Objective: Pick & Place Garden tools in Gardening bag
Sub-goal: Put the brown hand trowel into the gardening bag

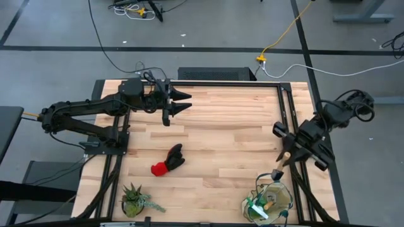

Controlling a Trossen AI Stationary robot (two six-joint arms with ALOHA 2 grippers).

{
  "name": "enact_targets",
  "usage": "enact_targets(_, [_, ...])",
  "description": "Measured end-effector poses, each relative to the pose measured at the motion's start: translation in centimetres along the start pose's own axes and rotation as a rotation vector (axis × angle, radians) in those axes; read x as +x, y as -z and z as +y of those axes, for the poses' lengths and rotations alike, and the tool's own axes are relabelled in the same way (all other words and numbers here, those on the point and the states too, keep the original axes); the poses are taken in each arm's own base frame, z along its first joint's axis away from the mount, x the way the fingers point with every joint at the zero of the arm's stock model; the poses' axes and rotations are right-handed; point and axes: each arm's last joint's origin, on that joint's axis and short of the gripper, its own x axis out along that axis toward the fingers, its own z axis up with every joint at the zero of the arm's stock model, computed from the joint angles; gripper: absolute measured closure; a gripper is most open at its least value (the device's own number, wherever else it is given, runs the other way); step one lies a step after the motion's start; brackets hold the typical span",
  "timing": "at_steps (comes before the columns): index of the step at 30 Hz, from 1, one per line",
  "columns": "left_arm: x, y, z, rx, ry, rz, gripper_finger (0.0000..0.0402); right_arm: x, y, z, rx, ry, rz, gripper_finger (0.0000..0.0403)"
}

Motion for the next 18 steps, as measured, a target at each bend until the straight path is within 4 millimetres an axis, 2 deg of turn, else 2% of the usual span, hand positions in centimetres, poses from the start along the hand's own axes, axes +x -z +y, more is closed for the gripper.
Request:
enact_targets(11, [0.0, 0.0, 0.0, 0.0, 0.0, 0.0, 0.022, 0.4, 2.2, 0.5, 0.049, 0.003, 0.202, 0.0346])
enact_targets(18, [0.0, 0.0, 0.0, 0.001, -0.008, -0.001, 0.022, 1.5, 3.3, 1.0, 0.058, -0.022, 0.293, 0.0346])
